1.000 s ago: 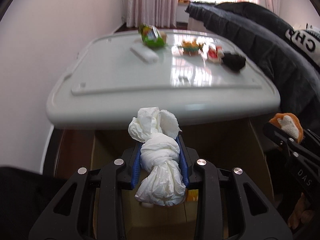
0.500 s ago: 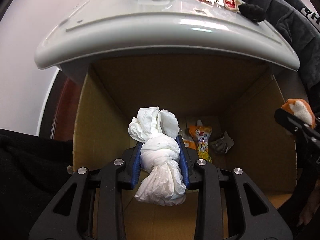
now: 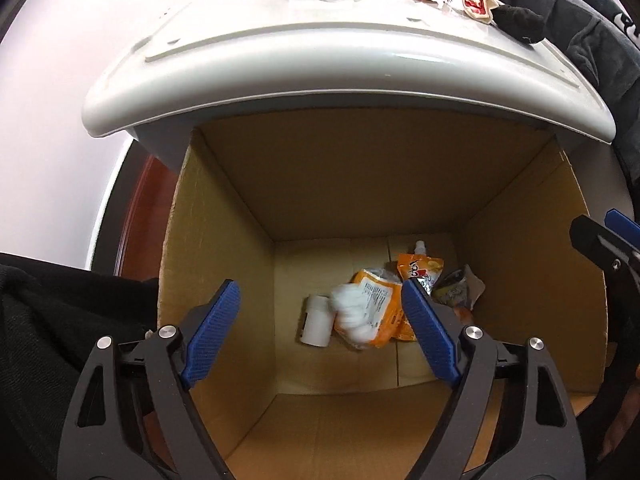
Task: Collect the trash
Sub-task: 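Carry the sock and tissue over the cardboard box and open both grippers, then grasp the black knit sock on the lid with the right gripper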
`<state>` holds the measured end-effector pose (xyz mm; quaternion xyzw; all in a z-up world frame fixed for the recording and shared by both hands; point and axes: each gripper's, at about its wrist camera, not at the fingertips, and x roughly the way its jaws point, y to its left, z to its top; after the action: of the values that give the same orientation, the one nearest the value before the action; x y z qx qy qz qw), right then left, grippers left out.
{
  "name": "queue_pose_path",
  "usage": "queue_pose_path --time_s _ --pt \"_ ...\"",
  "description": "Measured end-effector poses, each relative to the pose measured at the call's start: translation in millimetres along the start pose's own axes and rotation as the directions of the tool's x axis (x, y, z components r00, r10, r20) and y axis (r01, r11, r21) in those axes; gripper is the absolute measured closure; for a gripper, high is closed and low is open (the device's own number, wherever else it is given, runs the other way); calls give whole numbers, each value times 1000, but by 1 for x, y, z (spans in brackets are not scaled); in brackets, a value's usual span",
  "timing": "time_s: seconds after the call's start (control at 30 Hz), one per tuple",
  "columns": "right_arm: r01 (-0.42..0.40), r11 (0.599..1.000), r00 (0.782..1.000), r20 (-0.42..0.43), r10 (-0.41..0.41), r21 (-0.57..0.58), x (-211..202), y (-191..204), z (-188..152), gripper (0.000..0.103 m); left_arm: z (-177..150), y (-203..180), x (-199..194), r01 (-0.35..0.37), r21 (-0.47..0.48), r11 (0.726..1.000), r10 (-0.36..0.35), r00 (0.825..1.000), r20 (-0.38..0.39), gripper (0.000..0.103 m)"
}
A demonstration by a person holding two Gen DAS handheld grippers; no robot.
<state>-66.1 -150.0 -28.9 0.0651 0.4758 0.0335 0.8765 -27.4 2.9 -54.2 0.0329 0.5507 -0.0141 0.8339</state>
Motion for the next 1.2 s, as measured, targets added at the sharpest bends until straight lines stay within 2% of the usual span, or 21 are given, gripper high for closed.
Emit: queue_pose_path --time_s 0.33,0.47,0.6,0.77,1.0,1.2 --pt "3 1000 1000 2 -3 -3 1 2 2 28 1 8 0 14 -14 1000 -14 1000 9 22" --pt "-1 1000 999 36 1 16 -3 -3 9 28 1 9 -7 37 -32 999 -36 998 48 22" --pt "41 999 994 105 -42 16 -8 -10 30 28 9 11 -27 65 -38 997 -58 985 163 22" --pt "78 997 984 160 -82 26 -9 -21 60 28 20 4 -41 25 19 1000 -29 963 267 22" --pt "130 991 966 218 -135 38 -4 -39 106 28 41 -3 -48 29 76 997 -51 950 308 22" --pt "169 985 962 215 -170 24 18 -54 159 25 72 -10 -56 32 108 994 -68 934 350 22"
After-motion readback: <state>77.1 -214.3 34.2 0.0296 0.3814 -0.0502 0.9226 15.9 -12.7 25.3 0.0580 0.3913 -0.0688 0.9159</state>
